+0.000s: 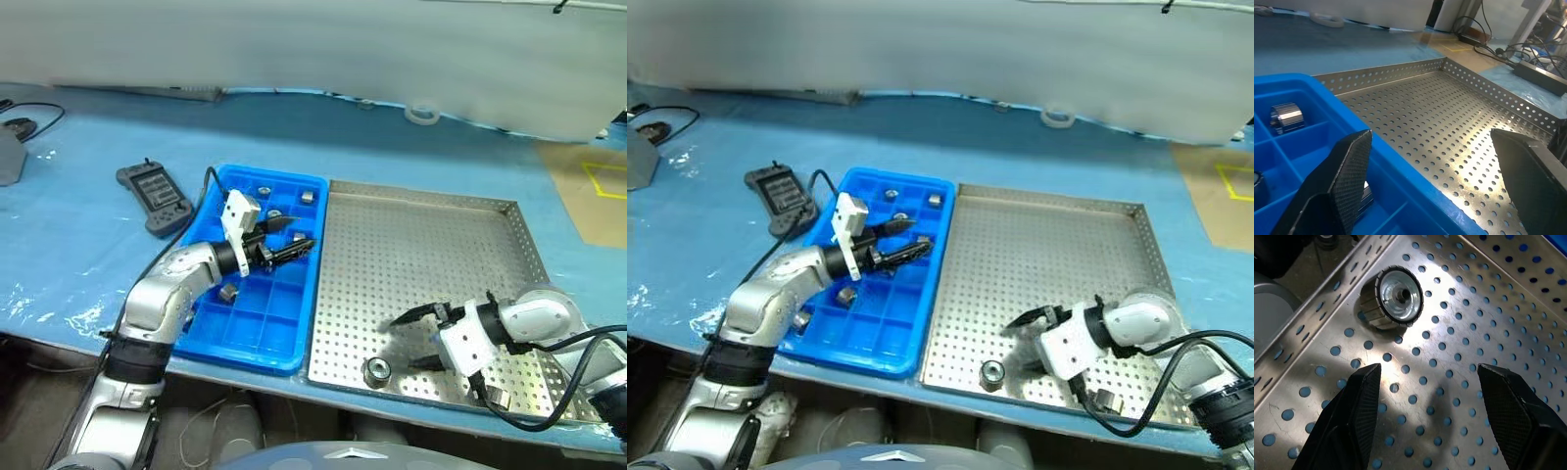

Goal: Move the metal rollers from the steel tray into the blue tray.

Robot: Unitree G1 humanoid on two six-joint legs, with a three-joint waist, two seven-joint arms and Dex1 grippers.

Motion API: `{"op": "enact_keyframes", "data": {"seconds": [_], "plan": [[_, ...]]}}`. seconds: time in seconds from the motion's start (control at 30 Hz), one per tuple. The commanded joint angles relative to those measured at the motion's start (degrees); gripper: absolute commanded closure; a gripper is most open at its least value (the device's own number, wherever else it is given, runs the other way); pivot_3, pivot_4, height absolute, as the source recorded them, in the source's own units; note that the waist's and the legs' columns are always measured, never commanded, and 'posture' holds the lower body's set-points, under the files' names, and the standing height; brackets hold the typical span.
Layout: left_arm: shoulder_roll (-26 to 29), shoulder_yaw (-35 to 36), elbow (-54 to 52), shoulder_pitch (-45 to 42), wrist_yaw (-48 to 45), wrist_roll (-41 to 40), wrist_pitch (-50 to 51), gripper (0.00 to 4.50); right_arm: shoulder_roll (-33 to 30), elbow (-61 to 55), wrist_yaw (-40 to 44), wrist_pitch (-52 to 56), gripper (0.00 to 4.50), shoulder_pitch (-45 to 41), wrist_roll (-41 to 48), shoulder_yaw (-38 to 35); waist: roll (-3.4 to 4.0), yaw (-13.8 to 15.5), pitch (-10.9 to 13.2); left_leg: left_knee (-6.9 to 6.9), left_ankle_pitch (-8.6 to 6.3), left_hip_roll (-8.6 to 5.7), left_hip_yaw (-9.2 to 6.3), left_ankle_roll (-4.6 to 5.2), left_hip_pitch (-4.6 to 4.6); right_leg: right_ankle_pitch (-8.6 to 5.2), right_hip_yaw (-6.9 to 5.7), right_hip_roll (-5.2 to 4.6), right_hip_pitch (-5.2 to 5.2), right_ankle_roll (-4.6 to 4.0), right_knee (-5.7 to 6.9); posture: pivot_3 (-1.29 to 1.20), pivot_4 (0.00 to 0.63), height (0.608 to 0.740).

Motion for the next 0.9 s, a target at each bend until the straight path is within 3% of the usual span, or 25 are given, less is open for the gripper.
{"op": "enact_keyframes", "data": {"seconds": [0.03,0.2,0.57,0.9], "plan": [[0.9,2.2,-5.8,2.5,1.9,-1.7,1.7,0.43,-0.1,0.0,2.6,-1.5,1.2,-3.1,0.5,2.1,0.0,0.4,0.0,0.0,-0.01,-0.01,0.0,0.01,0.0,-0.01,-0.01,0.0,0.0,-0.01,0.0,0.02,0.15,0.74],[2.2,3.9,-6.2,7.0,1.8,-1.3,-0.1,0.43,0.7,-0.3,6.4,-1.7,1.2,-6.3,2.1,6.3,0.02,1.8,0.0,0.0,0.0,-0.01,-0.03,0.0,0.05,-0.02,-0.08,-0.01,0.04,-0.03,0.0,0.07,0.15,0.74],[3.2,5.9,-5.2,8.0,2.2,-1.4,-1.4,0.43,5.2,2.3,10.9,-0.6,1.2,-15.4,2.6,10.9,0.02,3.3,0.0,0.06,0.03,-0.08,-0.06,-0.04,0.06,-0.02,-0.02,-0.03,0.03,-0.04,0.14,0.13,0.15,0.74],[3.5,5.7,-4.6,8.3,1.7,-0.9,-3.0,0.43,5.7,0.4,9.7,1.4,1.2,-12.3,-0.7,12.9,-0.03,3.5,0.0,0.03,0.03,-0.09,-0.1,-0.04,0.02,-0.01,-0.04,-0.03,0.0,-0.04,0.2,0.12,0.15,0.74]]}}
